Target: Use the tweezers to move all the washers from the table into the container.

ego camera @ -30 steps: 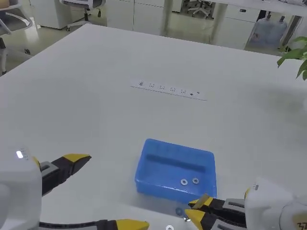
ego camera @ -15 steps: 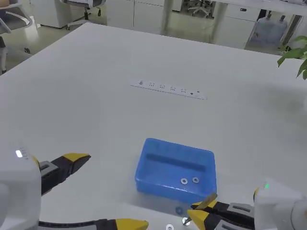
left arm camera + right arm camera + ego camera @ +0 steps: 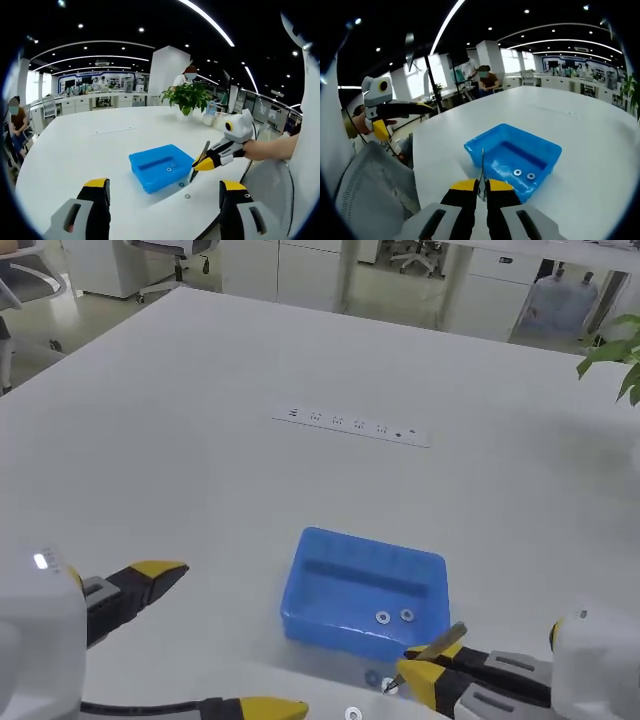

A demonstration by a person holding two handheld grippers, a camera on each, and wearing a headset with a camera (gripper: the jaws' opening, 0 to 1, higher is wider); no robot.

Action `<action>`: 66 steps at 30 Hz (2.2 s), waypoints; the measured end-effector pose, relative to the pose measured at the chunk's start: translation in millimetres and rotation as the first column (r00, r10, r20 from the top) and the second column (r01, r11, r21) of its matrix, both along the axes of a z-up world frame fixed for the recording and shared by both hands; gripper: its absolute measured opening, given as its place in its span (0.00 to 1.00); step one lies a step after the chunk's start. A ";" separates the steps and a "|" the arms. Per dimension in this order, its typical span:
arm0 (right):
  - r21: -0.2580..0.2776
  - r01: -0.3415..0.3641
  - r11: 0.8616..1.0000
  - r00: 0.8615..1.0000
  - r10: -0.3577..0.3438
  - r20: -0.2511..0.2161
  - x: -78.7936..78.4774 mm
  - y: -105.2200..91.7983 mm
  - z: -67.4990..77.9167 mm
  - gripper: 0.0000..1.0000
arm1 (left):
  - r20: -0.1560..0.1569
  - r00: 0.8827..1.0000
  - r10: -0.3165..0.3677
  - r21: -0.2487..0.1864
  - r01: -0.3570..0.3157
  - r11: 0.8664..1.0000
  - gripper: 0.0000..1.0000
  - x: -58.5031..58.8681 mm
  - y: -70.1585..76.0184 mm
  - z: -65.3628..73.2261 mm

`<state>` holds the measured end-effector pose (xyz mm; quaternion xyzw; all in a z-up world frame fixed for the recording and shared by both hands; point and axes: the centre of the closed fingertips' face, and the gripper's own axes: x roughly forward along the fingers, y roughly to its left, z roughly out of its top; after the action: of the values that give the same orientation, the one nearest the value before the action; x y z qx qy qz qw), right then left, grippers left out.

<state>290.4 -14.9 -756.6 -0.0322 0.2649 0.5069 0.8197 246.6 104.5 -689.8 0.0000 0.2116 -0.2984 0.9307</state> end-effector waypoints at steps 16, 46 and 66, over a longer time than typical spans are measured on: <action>0.037 0.021 0.999 0.999 -0.022 0.033 10.3 -1.1 26.6 0.03 | -0.001 1.000 -0.004 -0.003 0.004 1.000 0.92 0.3 -1.4 0.2; 0.040 -0.030 0.999 0.994 0.025 0.107 42.0 17.2 52.2 0.03 | -0.007 1.000 -0.008 0.002 0.008 1.000 0.91 -2.9 -2.3 -0.6; 0.034 -0.024 0.999 0.998 0.023 0.052 66.9 30.1 30.2 0.03 | -0.015 1.000 0.003 0.002 -0.003 1.000 0.90 -3.5 1.9 -2.4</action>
<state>357.3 15.2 -726.4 -0.0343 0.2345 0.5200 0.8207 243.1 106.4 -692.2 -0.0014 0.2188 -0.2965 0.9296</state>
